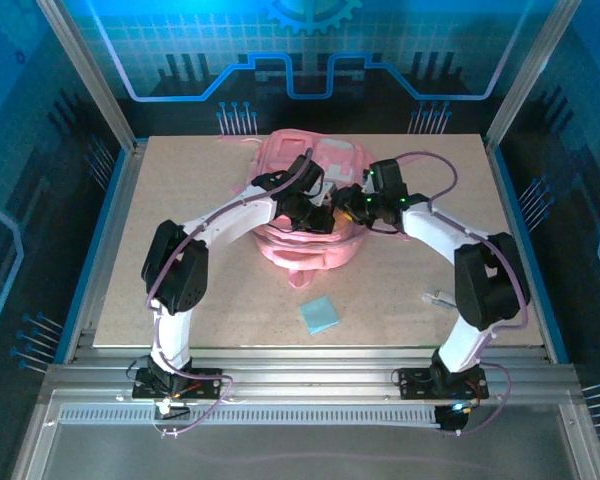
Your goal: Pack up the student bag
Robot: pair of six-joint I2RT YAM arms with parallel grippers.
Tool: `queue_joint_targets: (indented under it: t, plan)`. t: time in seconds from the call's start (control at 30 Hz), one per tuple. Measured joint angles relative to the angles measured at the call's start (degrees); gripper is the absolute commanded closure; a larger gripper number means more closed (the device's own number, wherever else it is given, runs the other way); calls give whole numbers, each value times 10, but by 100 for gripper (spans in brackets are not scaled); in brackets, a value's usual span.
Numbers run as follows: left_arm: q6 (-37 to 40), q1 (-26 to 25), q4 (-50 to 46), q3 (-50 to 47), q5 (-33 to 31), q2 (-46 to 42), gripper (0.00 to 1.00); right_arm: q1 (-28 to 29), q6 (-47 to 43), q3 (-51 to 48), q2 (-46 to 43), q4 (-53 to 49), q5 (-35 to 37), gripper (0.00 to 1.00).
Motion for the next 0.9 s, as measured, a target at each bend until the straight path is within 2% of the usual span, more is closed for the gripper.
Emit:
queue_joint_targets:
  t: [0.03, 0.07, 0.27, 0.43, 0.6, 0.7, 0.8, 0.9]
  plan:
    - [4, 0, -3, 0, -4, 0, 100, 2, 6, 0, 8, 5, -3, 94]
    - [7, 1, -9, 0, -10, 0, 100, 2, 15, 0, 15, 9, -8, 100]
    - [29, 10, -28, -2, -34, 0, 100, 0, 22, 0, 24, 18, -20, 100]
    - [62, 70, -68, -38, -57, -35, 100, -13, -44, 18, 24, -18, -21, 100]
    - [69, 137, -92, -60, -94, -62, 100, -33, -113, 86, 44, -85, -20, 100]
    - [64, 141, -82, -61, -89, -62, 100, -36, -138, 139, 75, -125, -16, 99]
    - [44, 126, -62, -63, -77, -62, 100, -42, -151, 195, 110, -160, -6, 77]
    - [20, 93, -41, -63, -61, -62, 100, -53, -155, 249, 138, -175, 15, 50]
